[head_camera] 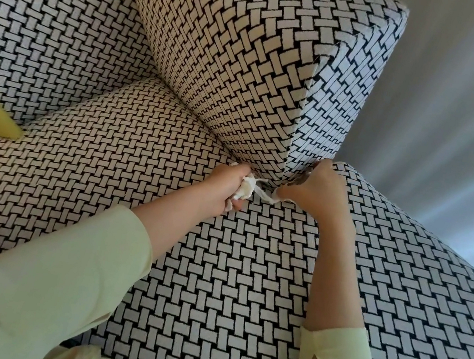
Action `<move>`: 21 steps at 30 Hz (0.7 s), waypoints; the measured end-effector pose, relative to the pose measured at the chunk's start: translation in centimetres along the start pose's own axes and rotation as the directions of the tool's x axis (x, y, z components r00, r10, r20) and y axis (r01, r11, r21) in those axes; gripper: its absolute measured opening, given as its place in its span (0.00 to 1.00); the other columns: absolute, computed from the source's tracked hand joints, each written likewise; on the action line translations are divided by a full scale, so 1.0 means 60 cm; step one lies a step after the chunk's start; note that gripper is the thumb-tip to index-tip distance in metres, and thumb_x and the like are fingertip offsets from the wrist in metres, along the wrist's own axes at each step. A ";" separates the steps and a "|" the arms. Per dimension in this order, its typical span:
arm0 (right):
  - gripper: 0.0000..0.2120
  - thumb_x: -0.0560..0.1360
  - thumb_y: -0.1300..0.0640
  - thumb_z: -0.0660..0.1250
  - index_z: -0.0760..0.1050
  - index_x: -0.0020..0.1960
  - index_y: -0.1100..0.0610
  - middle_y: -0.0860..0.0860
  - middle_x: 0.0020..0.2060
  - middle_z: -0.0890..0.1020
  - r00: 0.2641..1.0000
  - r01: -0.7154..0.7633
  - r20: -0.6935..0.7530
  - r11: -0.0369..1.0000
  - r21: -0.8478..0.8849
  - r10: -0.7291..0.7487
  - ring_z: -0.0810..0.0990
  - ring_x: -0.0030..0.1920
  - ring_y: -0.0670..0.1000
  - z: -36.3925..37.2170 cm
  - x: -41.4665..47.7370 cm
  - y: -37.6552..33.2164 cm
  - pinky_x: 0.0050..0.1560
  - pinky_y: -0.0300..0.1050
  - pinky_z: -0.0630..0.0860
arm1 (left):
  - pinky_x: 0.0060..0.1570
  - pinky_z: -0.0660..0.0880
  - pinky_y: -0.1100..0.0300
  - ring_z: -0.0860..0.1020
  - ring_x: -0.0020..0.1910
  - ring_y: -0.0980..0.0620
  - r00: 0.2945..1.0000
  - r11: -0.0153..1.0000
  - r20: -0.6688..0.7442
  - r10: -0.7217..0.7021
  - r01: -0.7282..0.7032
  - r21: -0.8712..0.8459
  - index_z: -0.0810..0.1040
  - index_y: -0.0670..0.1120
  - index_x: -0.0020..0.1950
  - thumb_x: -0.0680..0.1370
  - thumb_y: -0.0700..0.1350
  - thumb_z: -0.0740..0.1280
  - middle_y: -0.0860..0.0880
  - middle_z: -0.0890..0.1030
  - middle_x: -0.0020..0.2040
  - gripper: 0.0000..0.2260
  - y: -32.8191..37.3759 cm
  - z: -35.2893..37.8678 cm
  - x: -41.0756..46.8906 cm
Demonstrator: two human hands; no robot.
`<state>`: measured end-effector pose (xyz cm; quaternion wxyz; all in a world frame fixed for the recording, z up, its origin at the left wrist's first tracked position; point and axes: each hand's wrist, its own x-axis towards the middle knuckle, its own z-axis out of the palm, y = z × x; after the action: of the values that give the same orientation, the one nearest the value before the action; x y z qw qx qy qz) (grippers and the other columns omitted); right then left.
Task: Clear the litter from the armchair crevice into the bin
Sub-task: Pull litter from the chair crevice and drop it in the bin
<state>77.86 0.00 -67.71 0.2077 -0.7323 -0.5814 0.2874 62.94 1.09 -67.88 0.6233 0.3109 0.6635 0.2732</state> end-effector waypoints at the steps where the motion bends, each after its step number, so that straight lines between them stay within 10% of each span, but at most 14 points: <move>1: 0.31 0.62 0.53 0.76 0.65 0.57 0.64 0.53 0.47 0.72 1.000 -0.009 0.002 1.000 -0.004 0.009 0.69 0.47 0.52 0.001 0.000 -0.001 0.42 0.42 0.68 | 0.21 0.57 0.71 0.63 0.16 0.56 1.000 1.000 -0.008 -0.003 0.003 -0.004 0.68 0.42 0.38 0.78 0.42 0.57 0.46 0.68 0.30 0.10 0.001 0.000 -0.001; 9: 0.10 0.68 0.57 0.71 0.80 0.46 0.63 0.57 0.38 0.84 0.998 0.002 0.068 0.991 0.136 -0.011 0.81 0.37 0.54 -0.007 0.006 0.011 0.44 0.50 0.81 | 0.29 0.60 0.65 0.68 0.27 0.52 0.996 0.997 -0.080 0.036 -0.030 0.074 0.70 0.45 0.38 0.79 0.40 0.58 0.46 0.72 0.29 0.09 0.011 0.000 -0.006; 14: 0.07 0.72 0.53 0.69 0.81 0.40 0.56 0.49 0.27 0.78 0.990 0.075 0.099 0.978 0.196 -0.096 0.71 0.25 0.43 -0.020 -0.005 0.007 0.28 0.33 0.68 | 0.24 0.62 0.67 0.69 0.25 0.52 0.985 0.968 -0.074 0.155 -0.137 0.211 0.69 0.46 0.36 0.80 0.48 0.59 0.47 0.72 0.28 0.13 0.011 -0.002 -0.010; 21: 0.03 0.72 0.57 0.69 0.78 0.40 0.55 0.53 0.35 0.81 0.965 -0.030 0.247 0.903 0.430 -0.085 0.80 0.32 0.48 -0.030 -0.011 -0.008 0.35 0.40 0.82 | 0.41 0.73 0.59 0.75 0.38 0.50 0.949 0.858 0.181 0.260 -0.313 0.408 0.72 0.46 0.38 0.70 0.64 0.63 0.45 0.77 0.38 0.20 0.004 -0.004 -0.019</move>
<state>78.60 -0.49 -65.94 0.2901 -0.6162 -0.5361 0.4987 62.73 0.38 -66.90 0.5300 0.5520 0.6150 0.1901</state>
